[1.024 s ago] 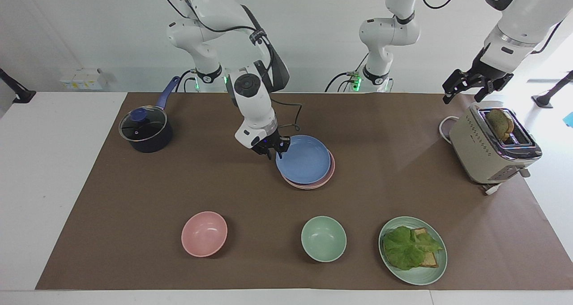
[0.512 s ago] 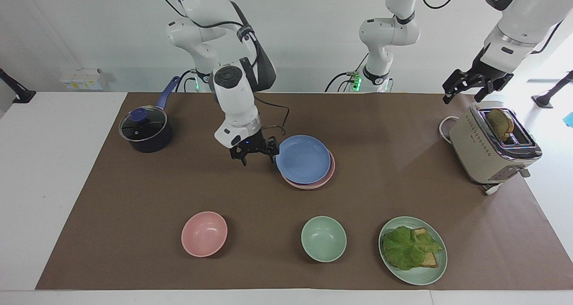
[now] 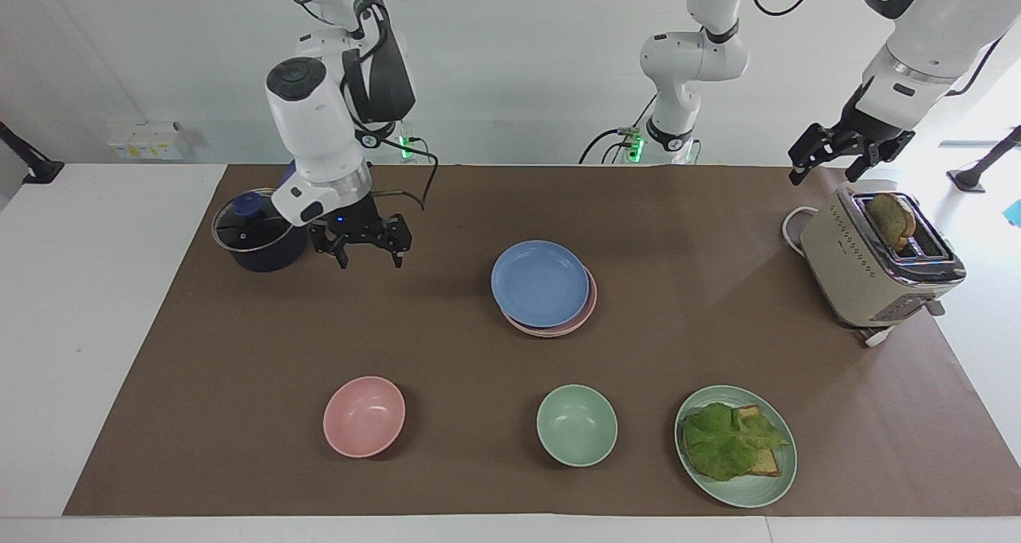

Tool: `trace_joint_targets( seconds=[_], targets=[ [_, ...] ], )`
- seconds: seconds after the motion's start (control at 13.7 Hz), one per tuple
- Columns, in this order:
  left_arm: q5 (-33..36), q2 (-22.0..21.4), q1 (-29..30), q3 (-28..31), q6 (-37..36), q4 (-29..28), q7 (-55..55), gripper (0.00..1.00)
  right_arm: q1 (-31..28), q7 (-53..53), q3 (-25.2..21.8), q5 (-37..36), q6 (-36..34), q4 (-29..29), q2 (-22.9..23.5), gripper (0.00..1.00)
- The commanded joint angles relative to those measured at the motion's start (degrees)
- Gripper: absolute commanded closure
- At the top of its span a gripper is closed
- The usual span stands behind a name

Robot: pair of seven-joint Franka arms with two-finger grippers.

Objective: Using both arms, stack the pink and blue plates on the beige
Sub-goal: 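Open the right gripper and withdraw it from the stack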

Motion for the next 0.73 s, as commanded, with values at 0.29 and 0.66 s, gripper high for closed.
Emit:
trace_joint_targets(
  seconds=[0.29, 0.66],
  targets=[
    [0.4, -0.1, 0.1, -0.1, -0.5, -0.1, -0.2, 0.00, -8.5, -6.6, 0.5, -1.1, -14.1, 8.1, -4.5, 0.00],
    [0.4, -0.2, 0.1, -0.1, -0.5, -0.1, -0.2, 0.00, -11.3, -8.9, -0.2, -1.2, -23.7, 15.4, -4.5, 0.00]
  ],
)
